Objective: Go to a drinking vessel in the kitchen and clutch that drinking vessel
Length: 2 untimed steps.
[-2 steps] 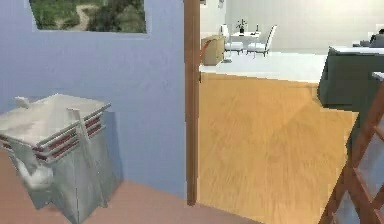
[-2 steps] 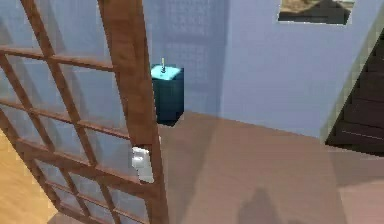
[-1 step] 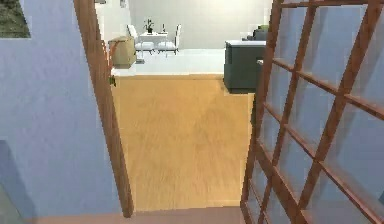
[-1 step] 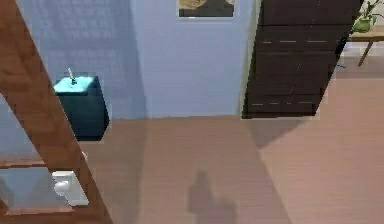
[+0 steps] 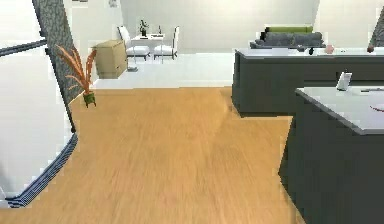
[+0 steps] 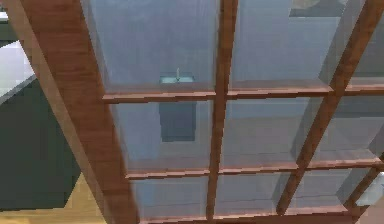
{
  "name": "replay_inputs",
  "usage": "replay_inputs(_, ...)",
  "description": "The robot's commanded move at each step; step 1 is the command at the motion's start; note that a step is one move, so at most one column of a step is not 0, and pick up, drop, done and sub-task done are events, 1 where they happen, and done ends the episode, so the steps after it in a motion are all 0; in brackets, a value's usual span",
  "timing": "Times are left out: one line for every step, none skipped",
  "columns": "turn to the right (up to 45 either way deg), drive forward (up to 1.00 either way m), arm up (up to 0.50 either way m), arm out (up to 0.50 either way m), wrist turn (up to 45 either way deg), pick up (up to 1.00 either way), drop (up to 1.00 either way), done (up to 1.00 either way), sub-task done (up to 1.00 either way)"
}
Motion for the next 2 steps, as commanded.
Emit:
replay_inputs(0.0,0.3,0.0,0.0,0.0,0.0,0.0,0.0,0.0)
replay_inputs(9.0,0.0,0.0,0.0,0.0,0.0,0.0,0.0,0.0)
